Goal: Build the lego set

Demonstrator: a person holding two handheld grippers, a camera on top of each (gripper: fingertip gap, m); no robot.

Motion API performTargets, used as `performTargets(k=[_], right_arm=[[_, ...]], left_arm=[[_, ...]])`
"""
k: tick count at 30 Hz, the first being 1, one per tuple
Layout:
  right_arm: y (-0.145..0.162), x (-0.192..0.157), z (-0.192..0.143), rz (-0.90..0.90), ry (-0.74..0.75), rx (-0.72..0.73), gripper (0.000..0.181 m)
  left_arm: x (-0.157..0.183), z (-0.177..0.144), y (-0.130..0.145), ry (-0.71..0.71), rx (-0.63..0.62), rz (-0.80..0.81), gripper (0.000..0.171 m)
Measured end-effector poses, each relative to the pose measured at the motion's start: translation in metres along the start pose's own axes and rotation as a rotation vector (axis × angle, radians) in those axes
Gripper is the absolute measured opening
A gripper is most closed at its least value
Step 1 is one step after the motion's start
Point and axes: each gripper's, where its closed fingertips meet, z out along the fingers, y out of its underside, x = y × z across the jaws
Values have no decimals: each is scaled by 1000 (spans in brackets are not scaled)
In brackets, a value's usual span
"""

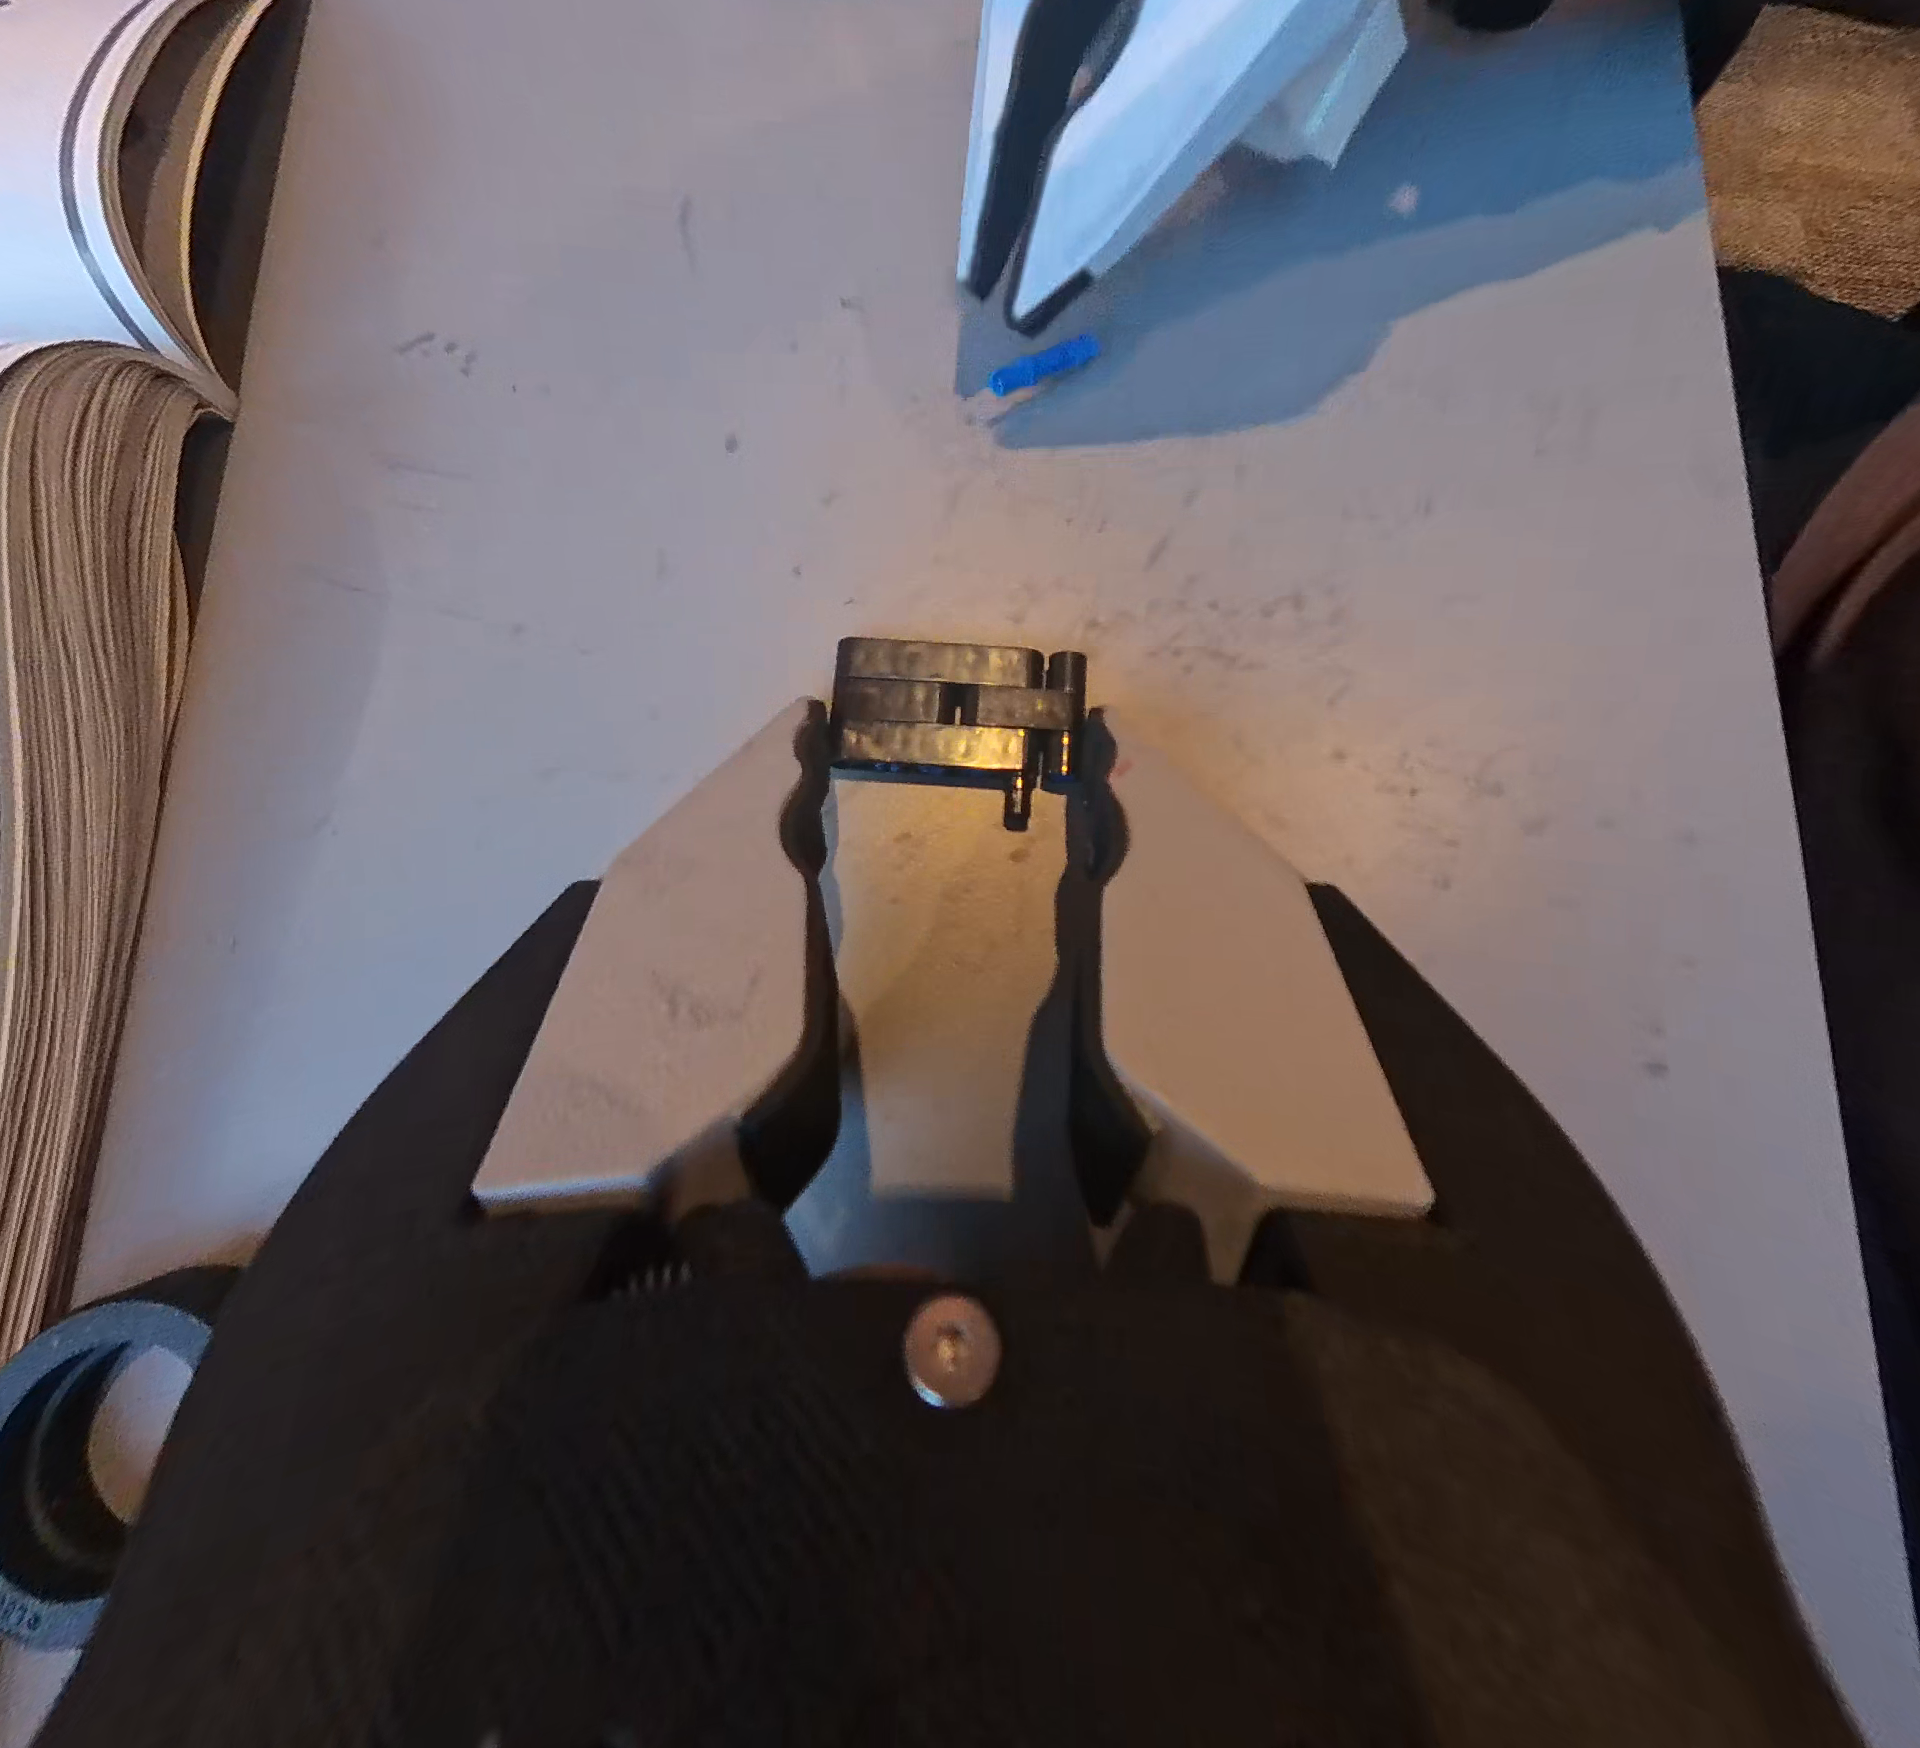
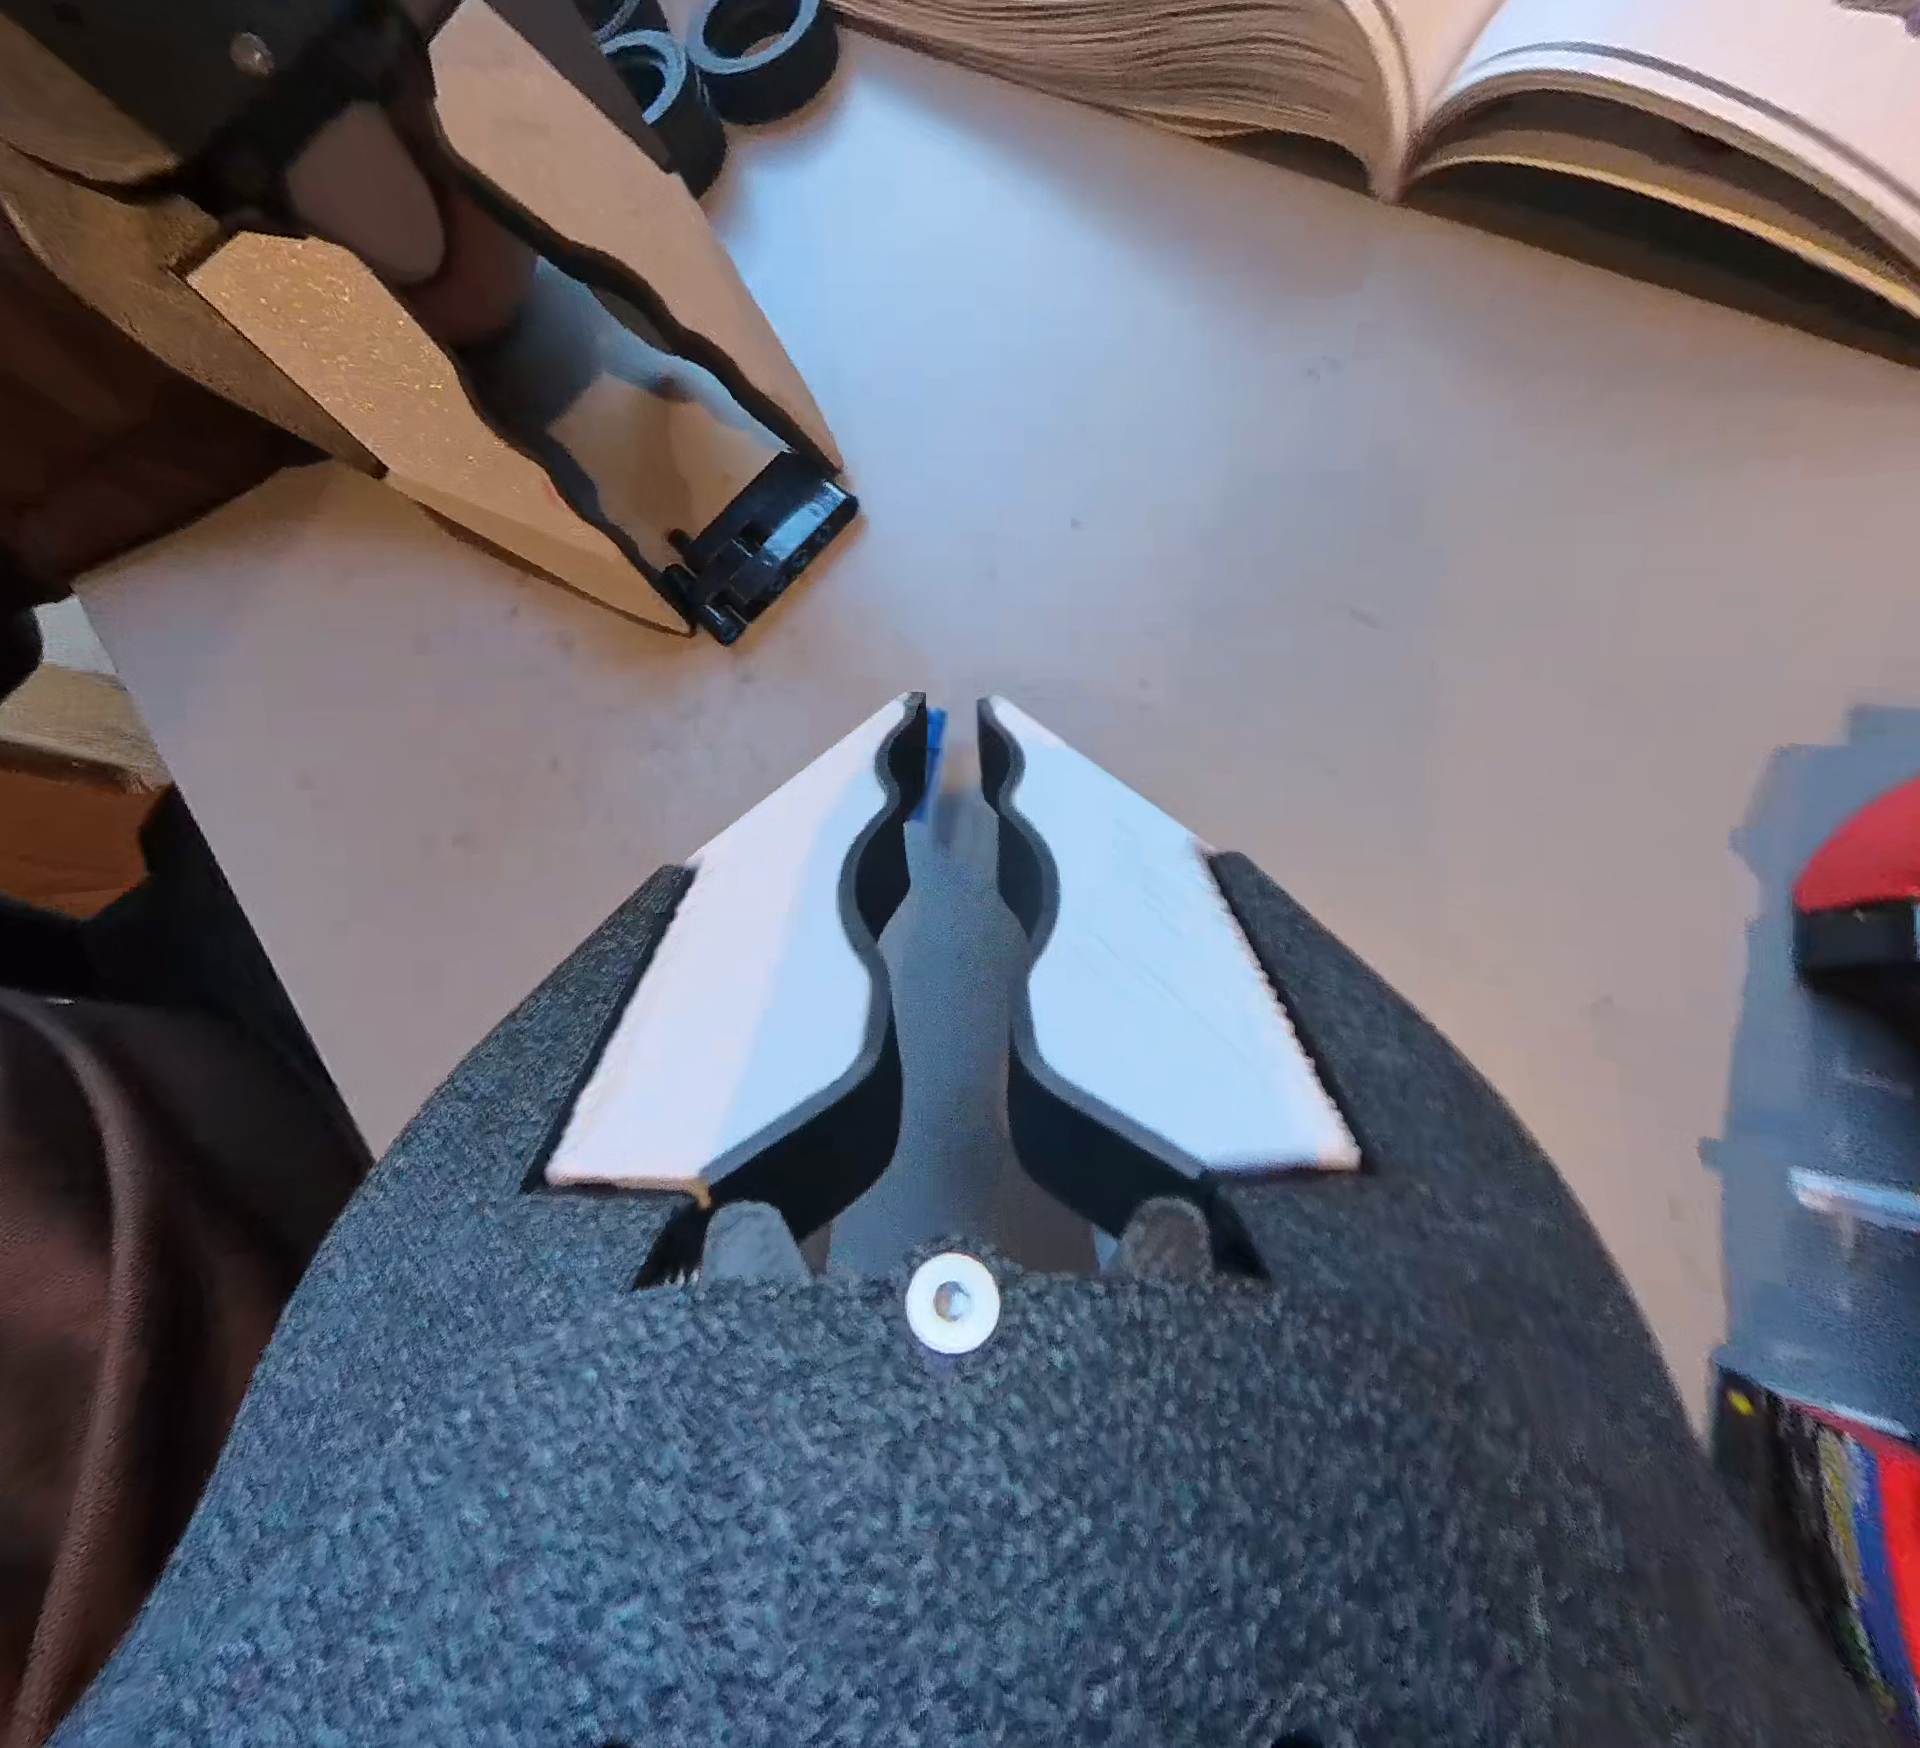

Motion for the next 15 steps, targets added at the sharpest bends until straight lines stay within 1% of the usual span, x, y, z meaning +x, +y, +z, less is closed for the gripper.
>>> performTargets(k=[3,6,8,11,15], right_arm=[[6,6,-6,58,-34,22,13],[13,1,-8,82,-95,22,13],[19,-5,-7,60,-122,-8,13],[27,-9,-2,4,-123,-60,13],[27,-13,-1,-4,-148,-64,12]], left_arm=[[3,0,0,14,0,13,46],[10,-1,1,55,0,45,46],[13,-2,2,74,-1,60,46],[12,-3,1,92,3,45,46],[11,-3,1,111,8,22,46]])
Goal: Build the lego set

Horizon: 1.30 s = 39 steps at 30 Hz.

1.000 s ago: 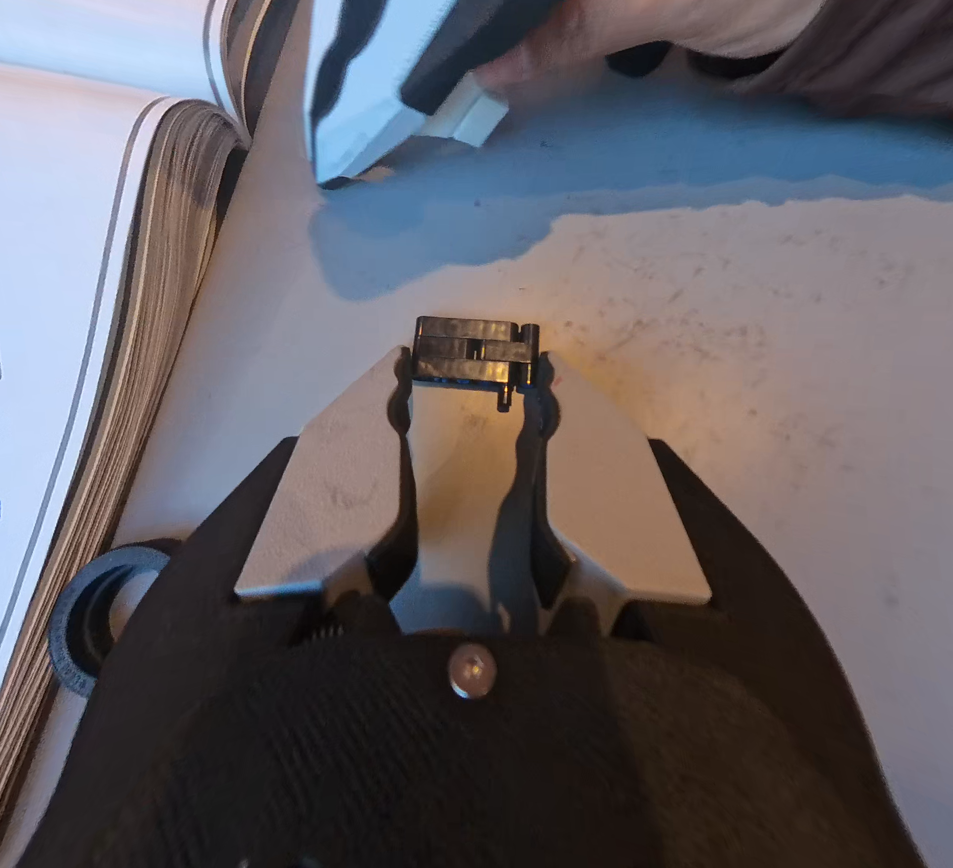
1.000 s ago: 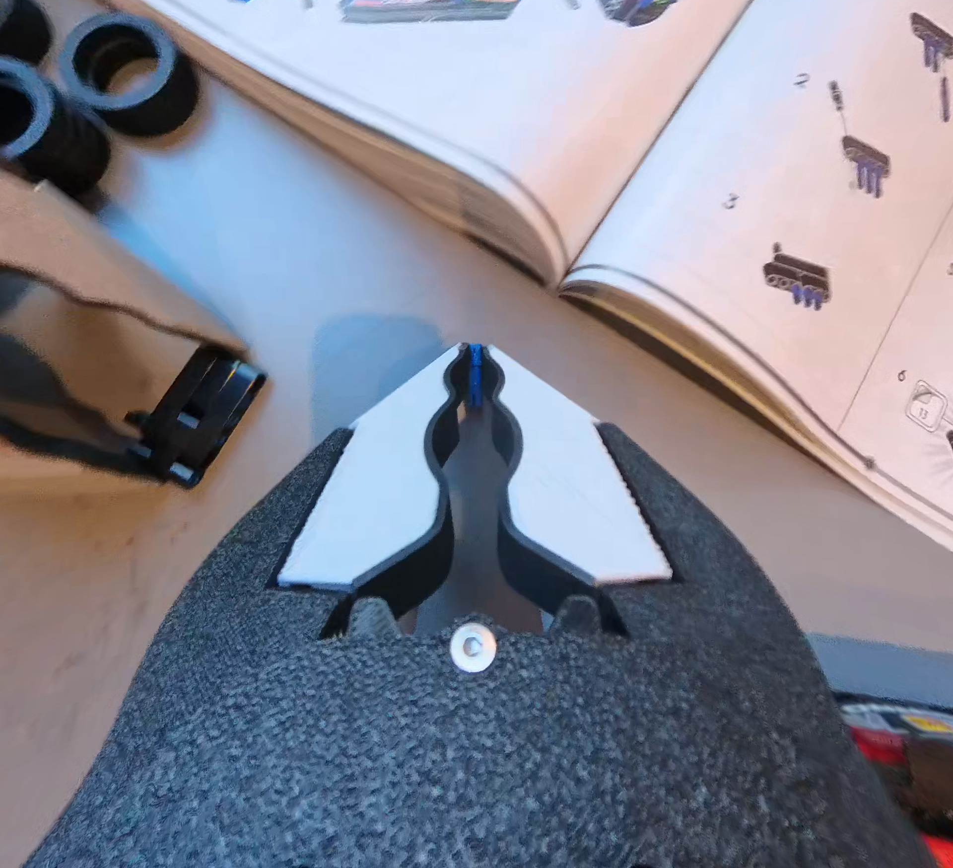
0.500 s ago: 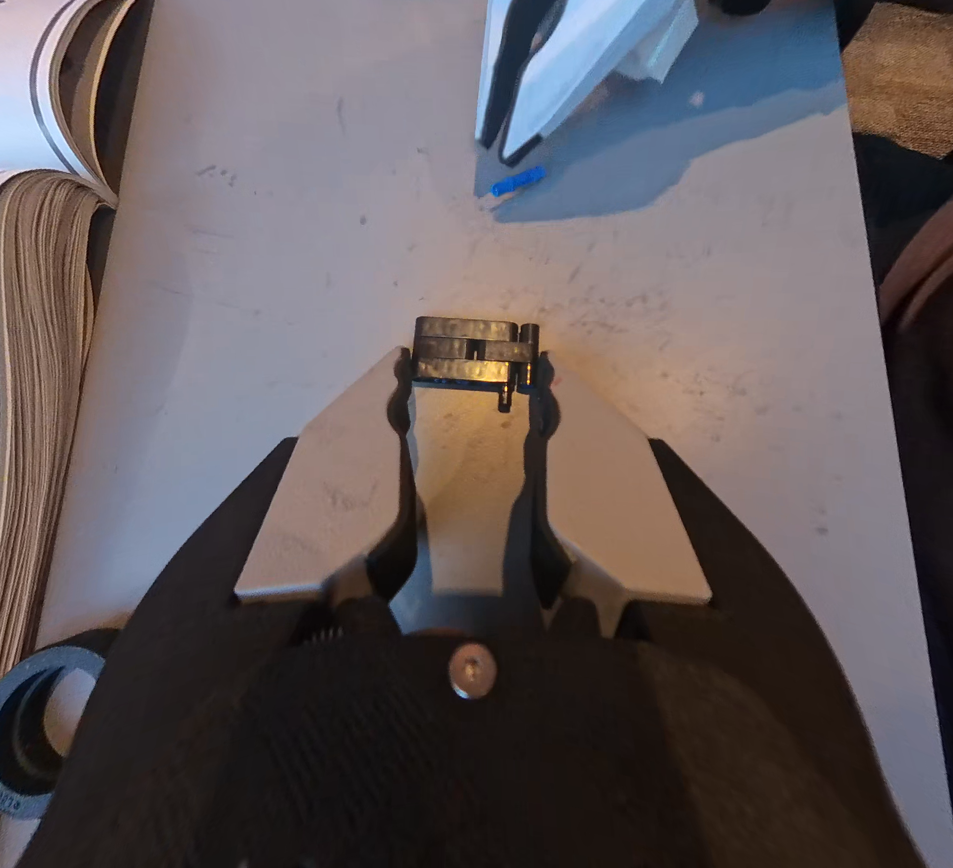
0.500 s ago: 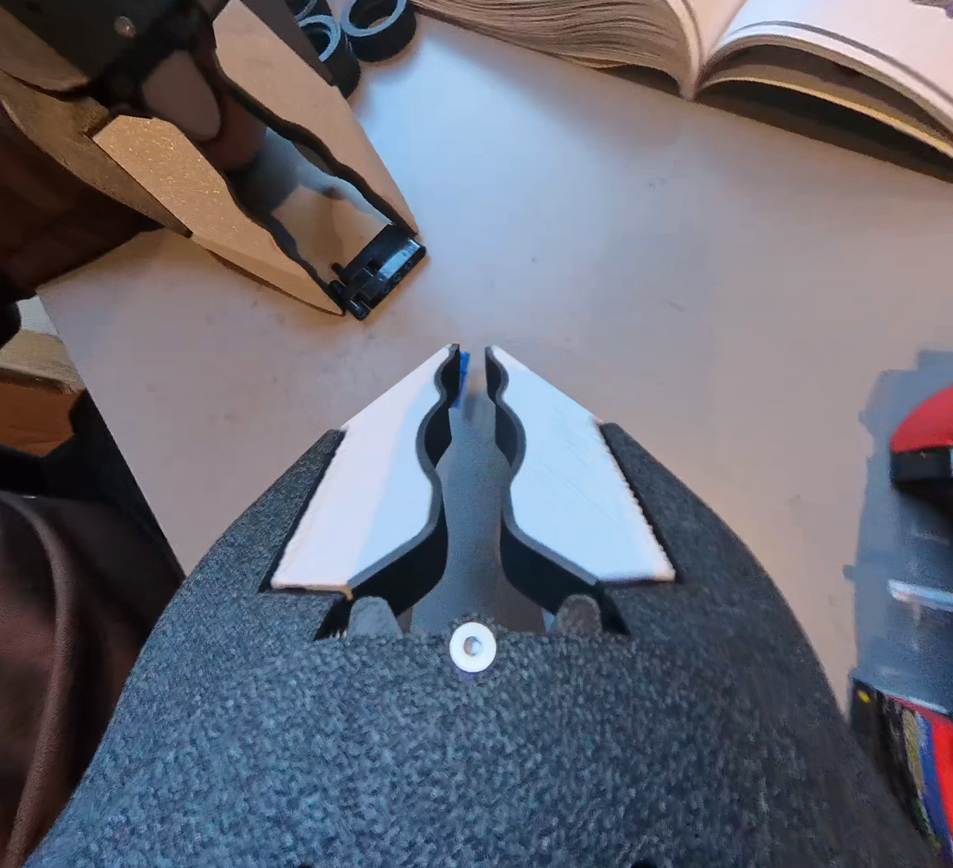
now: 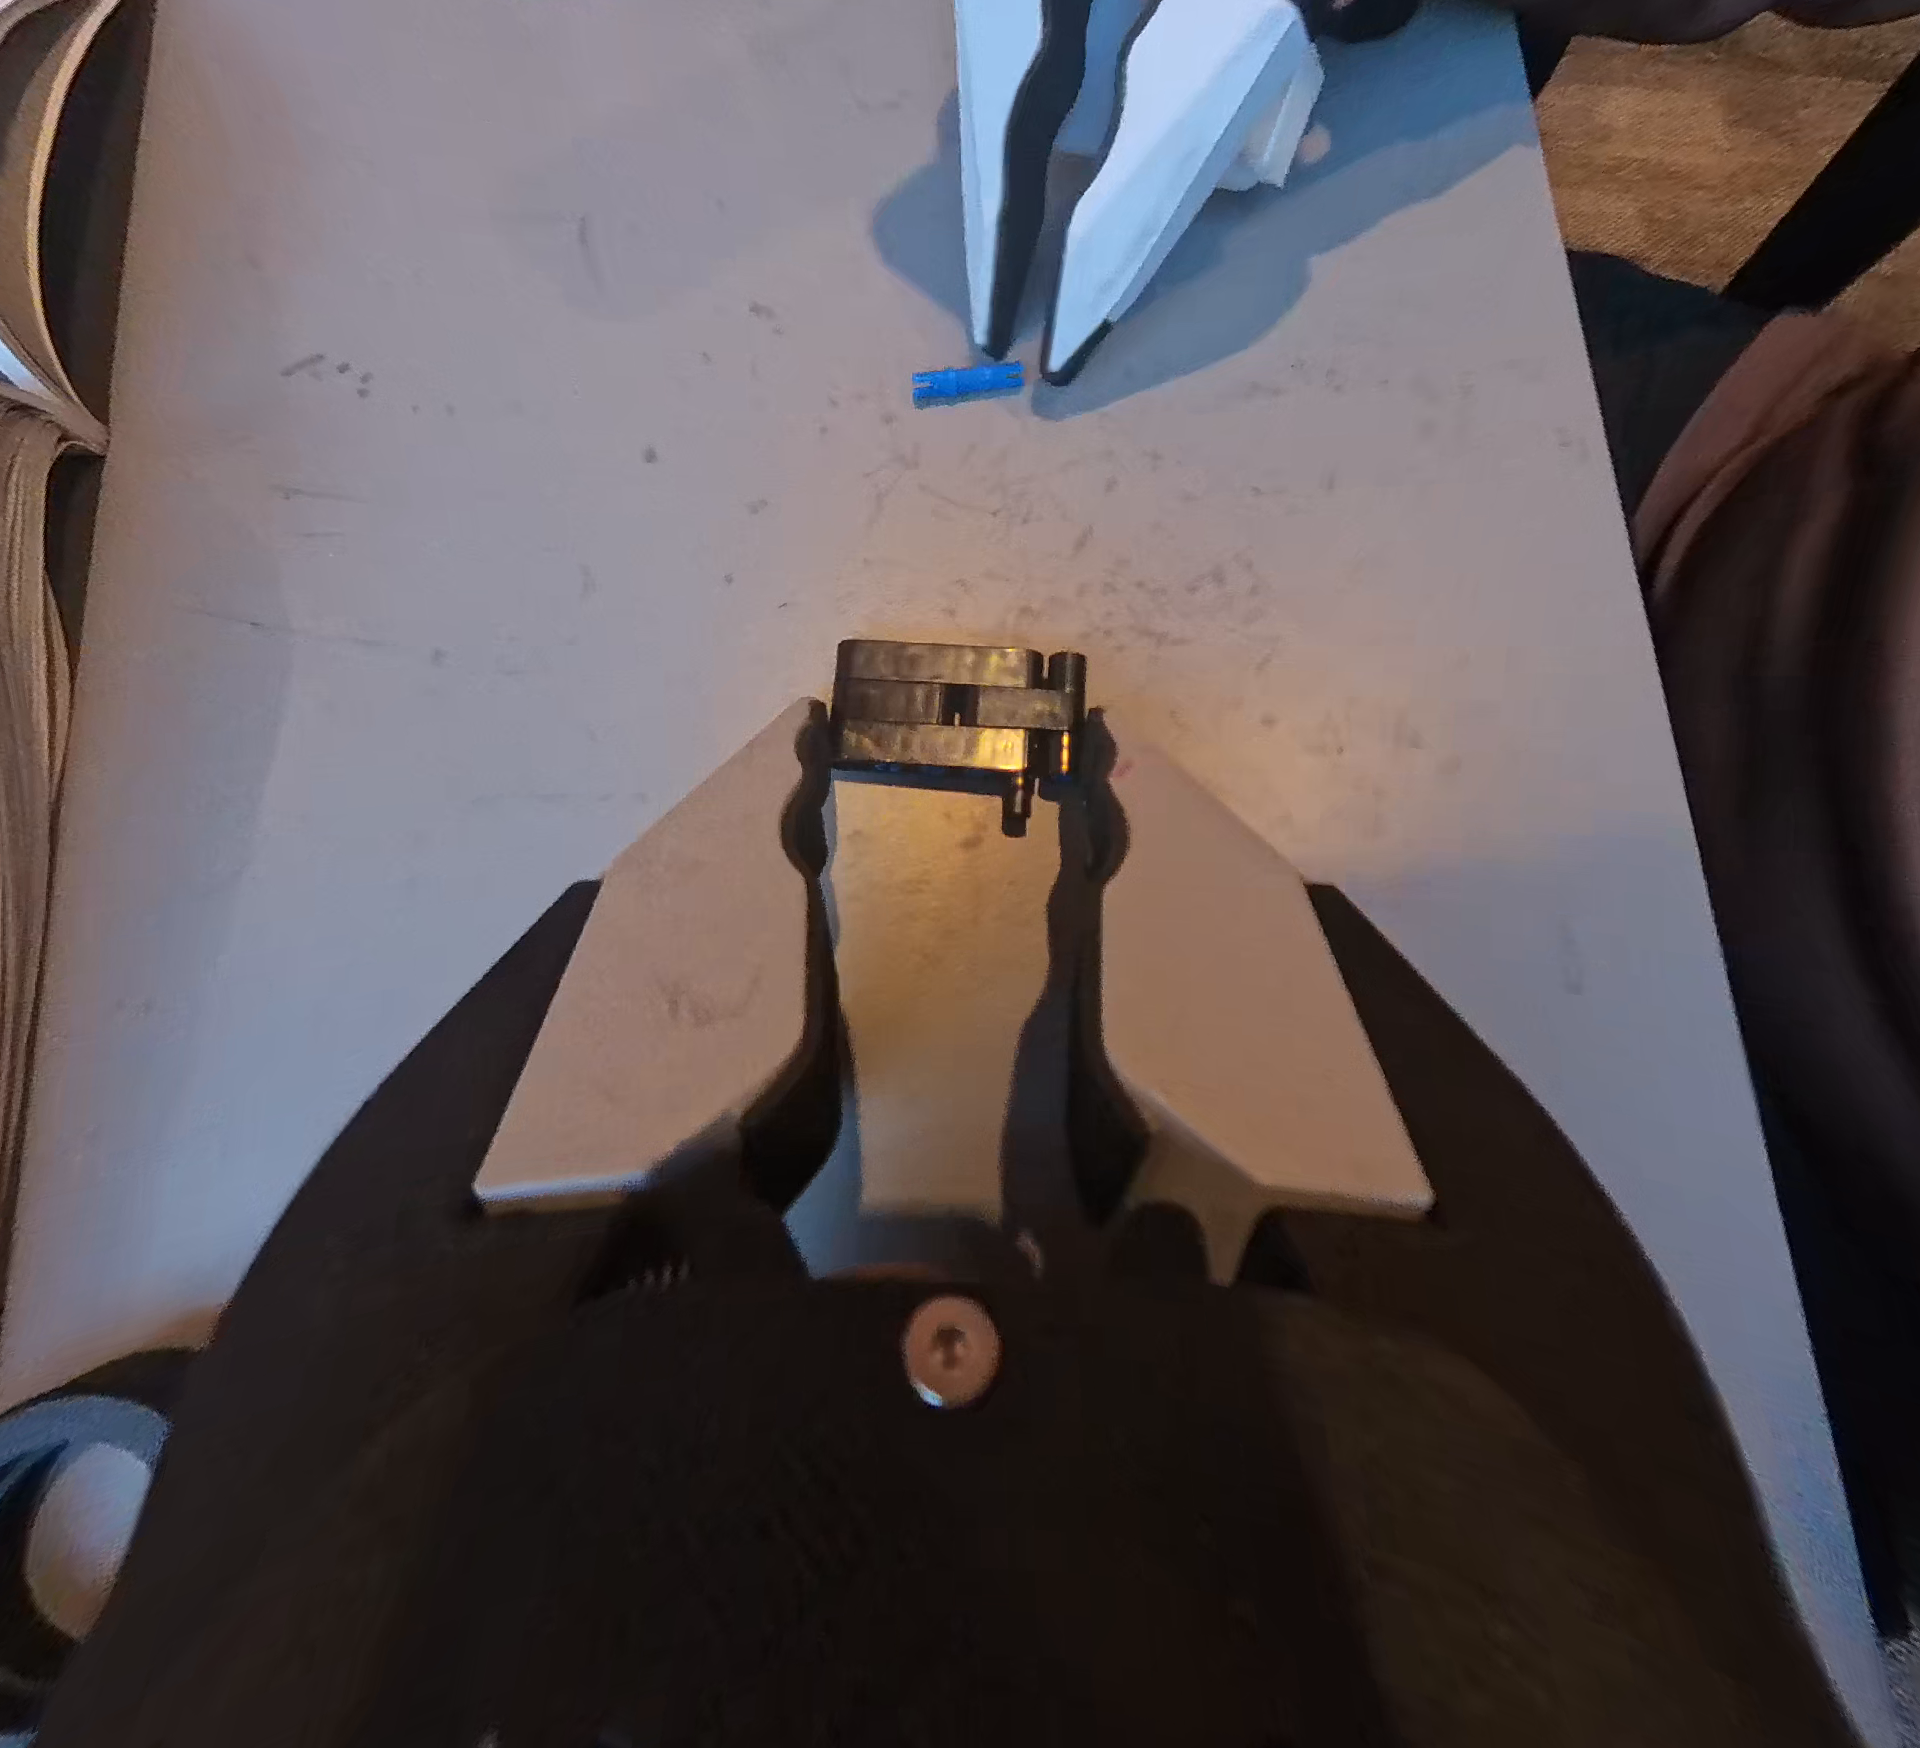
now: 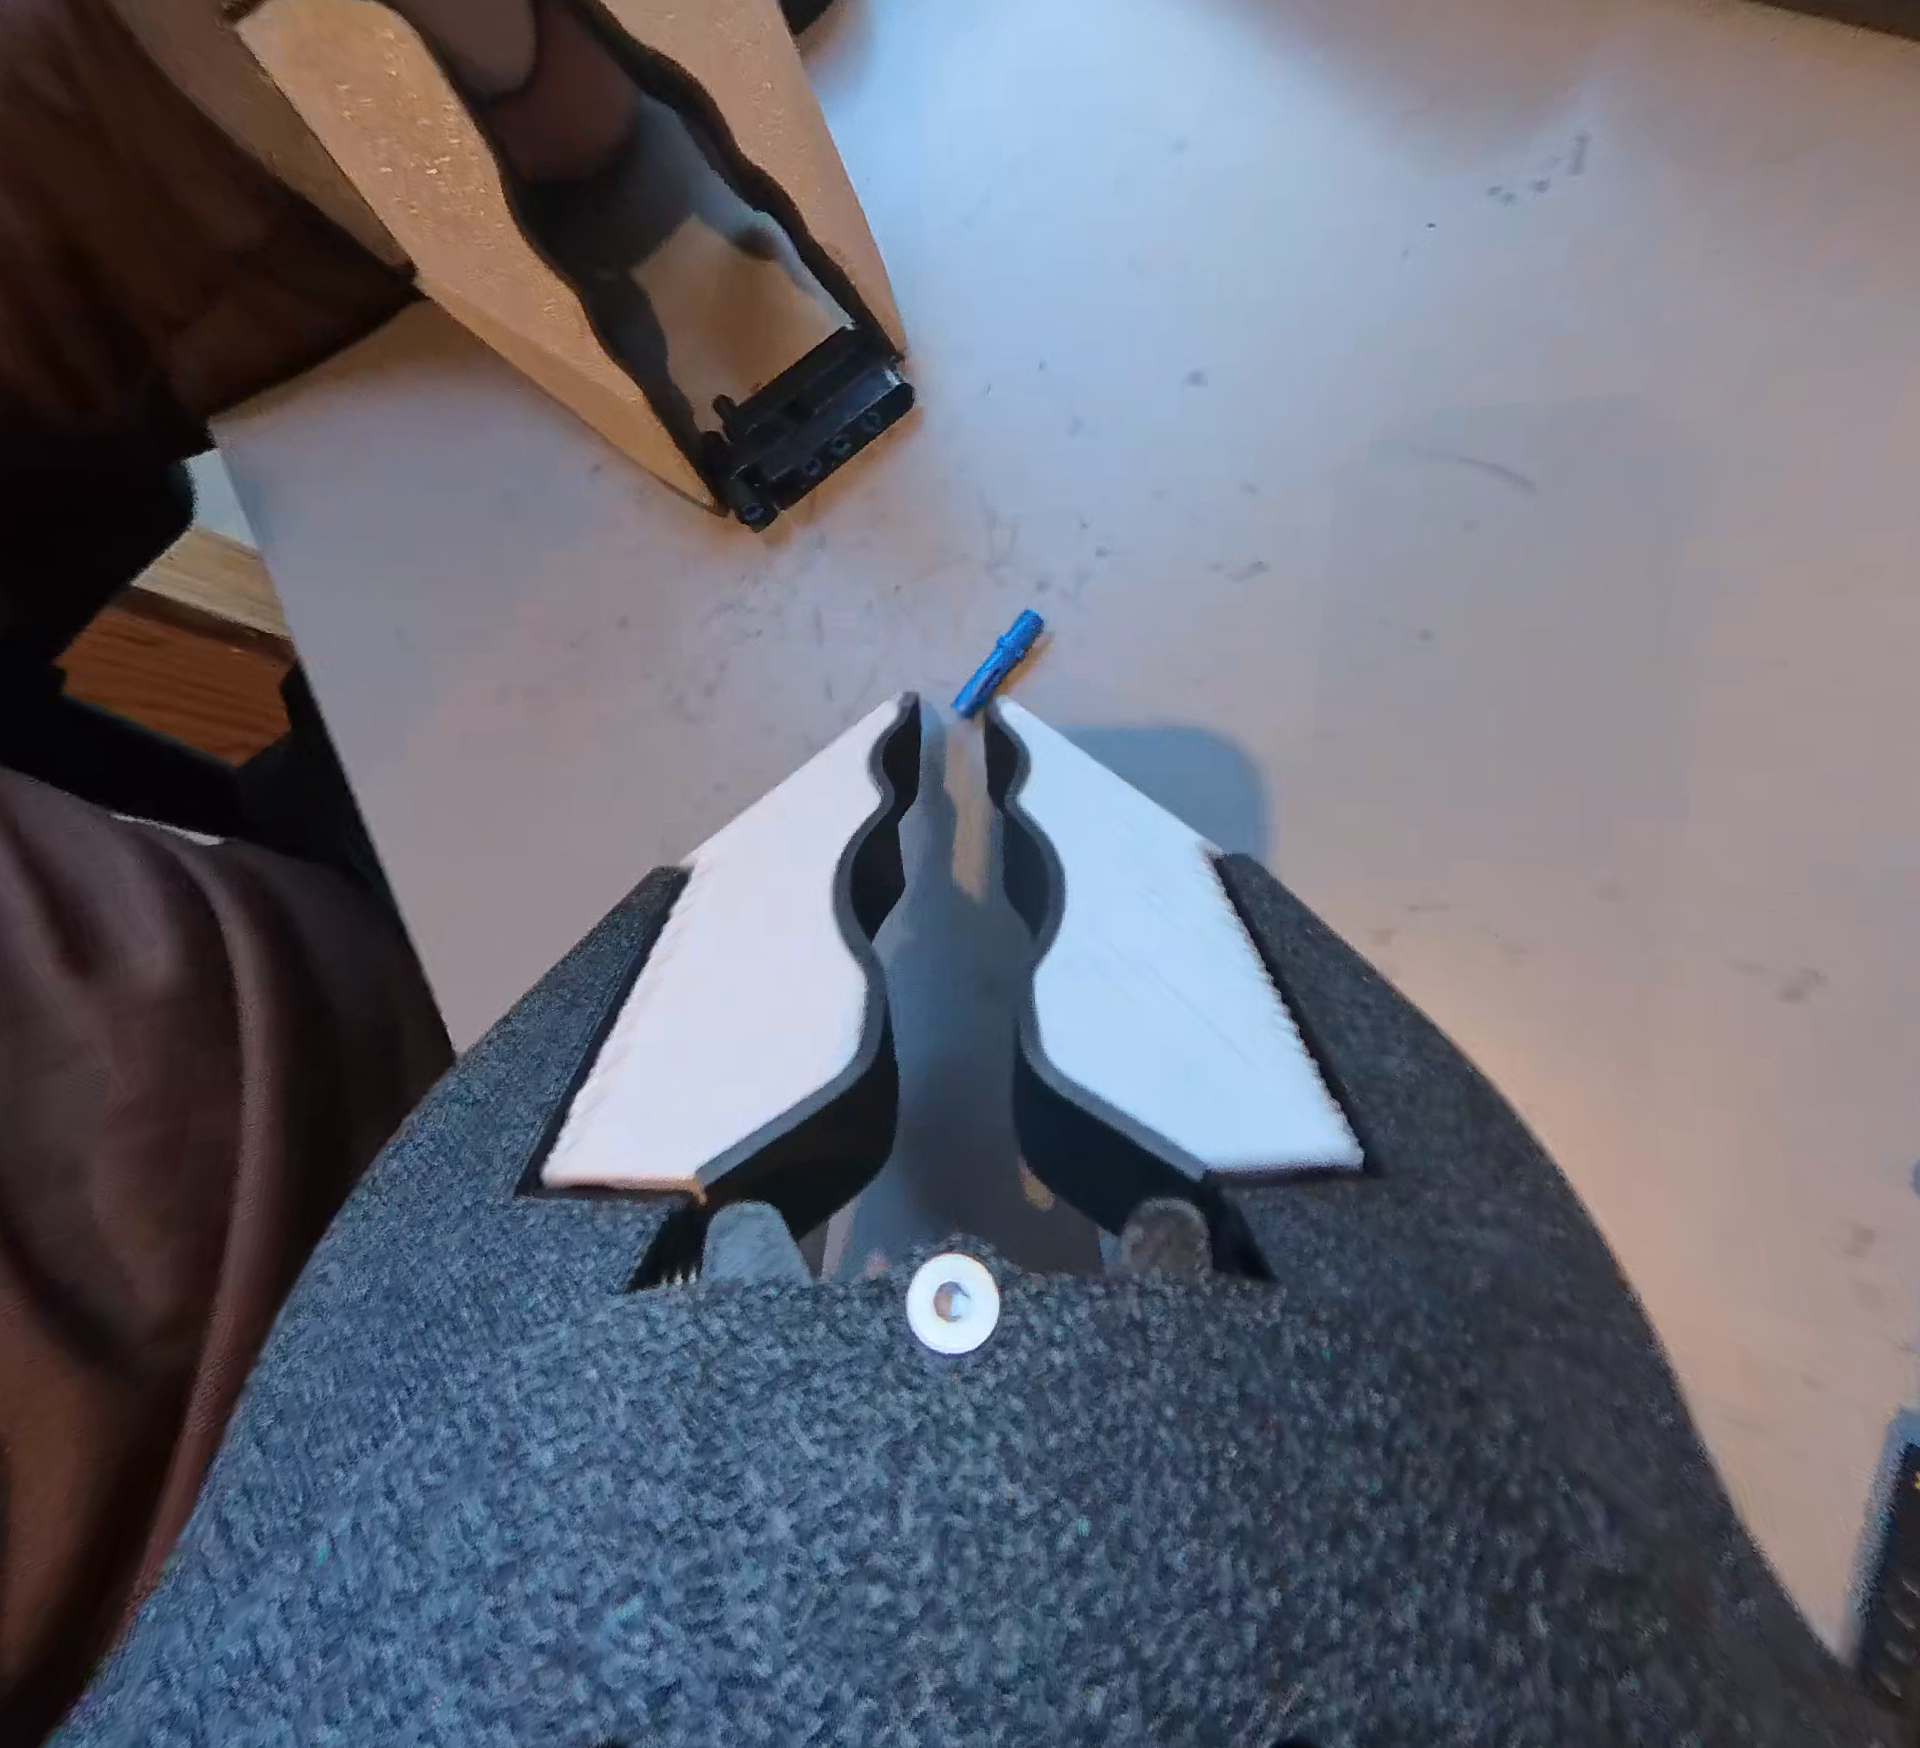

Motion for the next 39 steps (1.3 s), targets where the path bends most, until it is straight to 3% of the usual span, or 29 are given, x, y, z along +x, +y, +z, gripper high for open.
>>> performTargets(k=[6,13,20,23,26,29,31,36,39], right_arm=[[5,-18,3,-21,-87,-27,8],[-1,4,-5,109,115,37,23],[-8,21,-22,-8,366,47,14],[-5,39,-31,11,449,33,27],[4,43,-22,51,410,17,26],[2,46,-20,15,405,7,4],[-1,44,-15,8,366,16,4],[-10,5,-5,-90,180,51,4],[-7,-7,-2,-165,150,19,4]], left_arm=[[1,-1,-1,27,7,-25,46],[-2,1,0,-29,-5,13,46],[-2,2,1,-54,-11,30,46],[-2,2,0,-57,-11,29,46],[-3,2,0,-62,-11,26,46],[-3,3,0,-65,-11,25,46],[-2,3,-1,-65,-11,25,46],[2,3,-7,-63,14,57,47],[6,2,-10,-67,34,93,48]])
